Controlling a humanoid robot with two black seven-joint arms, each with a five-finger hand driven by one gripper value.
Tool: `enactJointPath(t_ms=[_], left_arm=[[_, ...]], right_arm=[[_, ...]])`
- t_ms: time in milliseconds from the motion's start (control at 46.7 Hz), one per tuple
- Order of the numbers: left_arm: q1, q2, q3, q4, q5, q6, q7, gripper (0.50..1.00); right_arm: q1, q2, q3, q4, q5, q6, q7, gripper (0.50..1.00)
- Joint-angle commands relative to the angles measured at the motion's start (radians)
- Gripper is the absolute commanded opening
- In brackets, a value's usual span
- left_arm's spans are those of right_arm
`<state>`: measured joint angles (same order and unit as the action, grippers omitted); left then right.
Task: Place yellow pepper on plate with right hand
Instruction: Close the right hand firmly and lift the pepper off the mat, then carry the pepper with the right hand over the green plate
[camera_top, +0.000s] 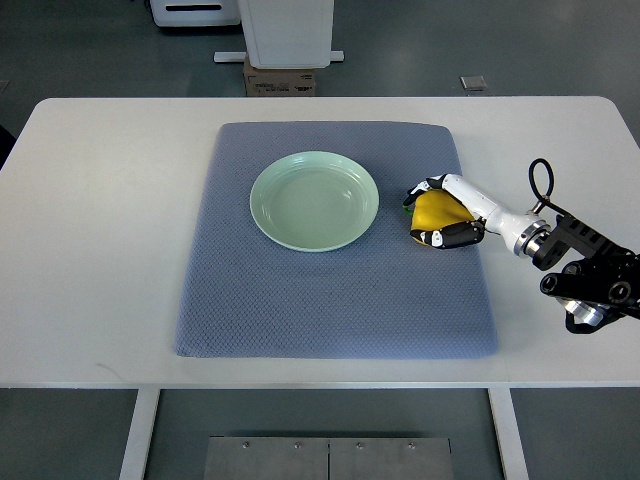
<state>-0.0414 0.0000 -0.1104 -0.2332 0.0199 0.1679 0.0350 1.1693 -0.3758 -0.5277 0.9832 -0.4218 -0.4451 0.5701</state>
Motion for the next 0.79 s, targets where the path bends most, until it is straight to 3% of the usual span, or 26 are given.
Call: enactJointPath(t_ms=[0, 21, 429, 771], left_arm=[[0.0, 0.0, 0.0, 0.0, 0.0, 0.001, 0.0, 1.0], [0.0, 0.0, 0.0, 0.0, 0.0, 0.001, 0.0, 1.0], [0.0, 0.0, 0.0, 0.0, 0.0, -0.001, 0.0, 1.0], [0.0, 0.0, 0.0, 0.0, 0.0, -0.001, 0.0, 1.0]], right_arm=[[0.003, 0.0, 0.0, 0.0, 0.0, 0.0, 0.001, 0.529], [0.003, 0.0, 0.0, 0.0, 0.0, 0.0, 0.002, 0.5], [0.012, 0.006, 0.011, -0.001, 0.035, 0.034, 0.011, 0.5], [0.098, 0.006, 0.012, 0.002, 0.106, 0.04, 0.008, 0.5]])
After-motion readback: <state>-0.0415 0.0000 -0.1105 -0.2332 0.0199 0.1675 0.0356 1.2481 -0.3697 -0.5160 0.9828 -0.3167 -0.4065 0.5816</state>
